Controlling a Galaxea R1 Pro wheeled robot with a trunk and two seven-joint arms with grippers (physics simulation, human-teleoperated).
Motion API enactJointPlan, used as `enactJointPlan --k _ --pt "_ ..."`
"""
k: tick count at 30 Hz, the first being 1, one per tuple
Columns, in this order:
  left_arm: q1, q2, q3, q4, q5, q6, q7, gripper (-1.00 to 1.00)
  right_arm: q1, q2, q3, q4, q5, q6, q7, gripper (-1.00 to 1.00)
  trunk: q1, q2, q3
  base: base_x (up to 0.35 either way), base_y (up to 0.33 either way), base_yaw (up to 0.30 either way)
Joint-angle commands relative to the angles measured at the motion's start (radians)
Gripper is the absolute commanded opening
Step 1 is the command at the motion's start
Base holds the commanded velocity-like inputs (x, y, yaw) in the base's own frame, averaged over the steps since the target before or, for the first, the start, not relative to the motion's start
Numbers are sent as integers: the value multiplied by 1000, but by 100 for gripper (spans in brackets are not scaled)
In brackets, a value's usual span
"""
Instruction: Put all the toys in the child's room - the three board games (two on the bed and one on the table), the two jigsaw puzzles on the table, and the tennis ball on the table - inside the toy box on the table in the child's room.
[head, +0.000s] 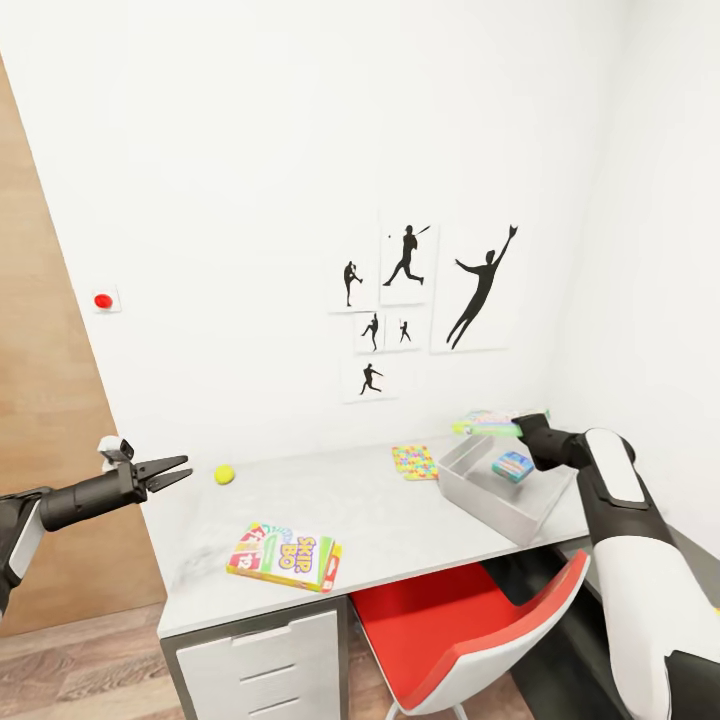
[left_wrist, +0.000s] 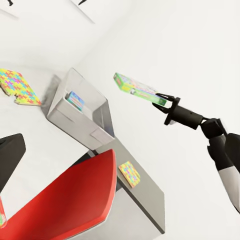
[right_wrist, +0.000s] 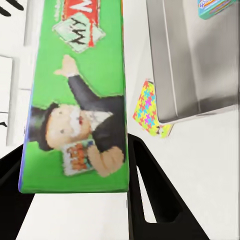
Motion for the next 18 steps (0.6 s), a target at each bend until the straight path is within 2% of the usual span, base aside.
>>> enactJointPlan --k 1,6,12,15,17,18 --pt "0 0 0 0 0 11 -3 100 0 0 2 1 -7 1 -14 -100 0 -1 0 3 2 0" --pt "0 -1 -1 0 0 11 -3 100 0 1 5 6 -13 -7 -23 -100 0 -1 0 10 1 0" --pt "0 3 0 2 2 13 -5 100 0 1 5 11 -20 -91 -21 -100 0 -1 0 107 48 0" --pt "0 6 2 7 2 17 -34 100 0 1 5 12 -21 -104 -19 -100 0 -1 0 25 11 0" --pt "0 7 3 13 -1 22 -81 100 0 1 5 12 -22 -107 -19 -100 0 -1 0 9 4 0" --pt "0 8 3 16 -1 24 -81 100 0 1 6 12 -23 -108 -18 -100 0 -1 0 5 2 0"
